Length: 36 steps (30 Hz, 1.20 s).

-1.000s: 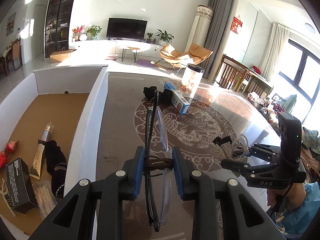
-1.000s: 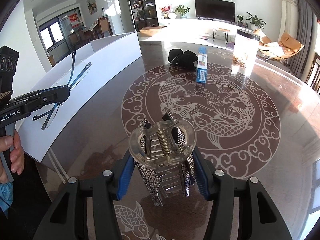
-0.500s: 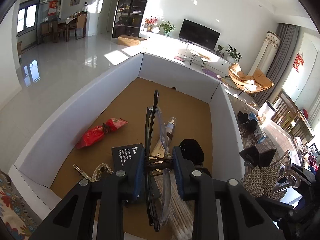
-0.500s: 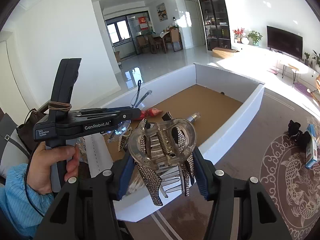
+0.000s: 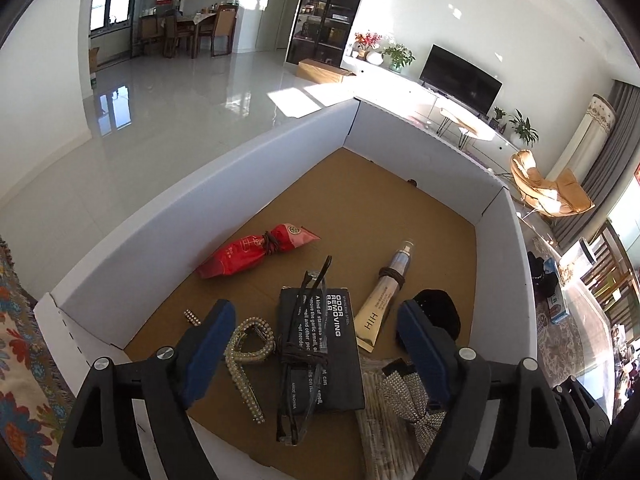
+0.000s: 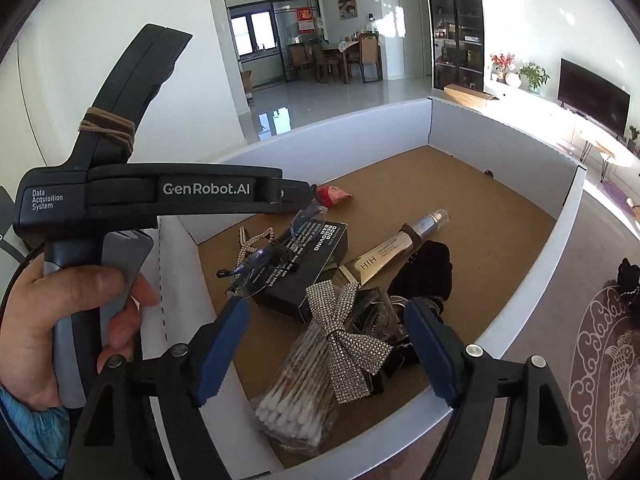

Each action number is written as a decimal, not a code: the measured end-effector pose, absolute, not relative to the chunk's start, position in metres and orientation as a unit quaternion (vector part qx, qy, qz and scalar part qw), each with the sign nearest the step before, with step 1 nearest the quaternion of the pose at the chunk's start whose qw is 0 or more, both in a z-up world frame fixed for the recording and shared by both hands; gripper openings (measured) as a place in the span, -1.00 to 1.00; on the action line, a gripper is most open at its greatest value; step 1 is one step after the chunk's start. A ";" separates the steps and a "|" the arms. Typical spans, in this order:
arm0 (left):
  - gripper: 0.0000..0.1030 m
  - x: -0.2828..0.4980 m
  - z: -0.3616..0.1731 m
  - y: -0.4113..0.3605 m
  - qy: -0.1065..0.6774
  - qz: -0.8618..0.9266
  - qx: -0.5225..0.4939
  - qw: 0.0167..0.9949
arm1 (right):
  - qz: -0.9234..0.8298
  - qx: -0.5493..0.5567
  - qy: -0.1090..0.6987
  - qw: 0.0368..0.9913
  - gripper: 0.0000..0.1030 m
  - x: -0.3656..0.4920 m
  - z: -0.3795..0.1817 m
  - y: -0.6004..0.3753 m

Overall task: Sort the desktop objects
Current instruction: 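Open both grippers to drop the glasses and claw clip into the bin, then move the right gripper back to the table and grasp the blue-white box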

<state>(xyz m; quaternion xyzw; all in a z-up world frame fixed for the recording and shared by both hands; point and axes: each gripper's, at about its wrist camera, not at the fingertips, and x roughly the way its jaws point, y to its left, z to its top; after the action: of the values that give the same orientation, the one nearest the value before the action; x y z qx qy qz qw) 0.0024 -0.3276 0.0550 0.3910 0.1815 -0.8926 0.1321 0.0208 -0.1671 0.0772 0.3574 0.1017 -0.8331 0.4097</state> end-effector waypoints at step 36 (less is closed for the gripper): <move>0.99 -0.048 -0.022 -0.033 -0.058 -0.899 0.424 -0.096 | -0.891 0.453 0.005 0.004 0.94 0.009 0.001 0.164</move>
<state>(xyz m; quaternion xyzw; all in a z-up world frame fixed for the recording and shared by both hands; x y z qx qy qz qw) -0.0476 -0.0331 -0.0220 0.4237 -0.0584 -0.8988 -0.0956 0.0091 0.1636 0.0014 0.4534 0.0051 -0.8913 0.0044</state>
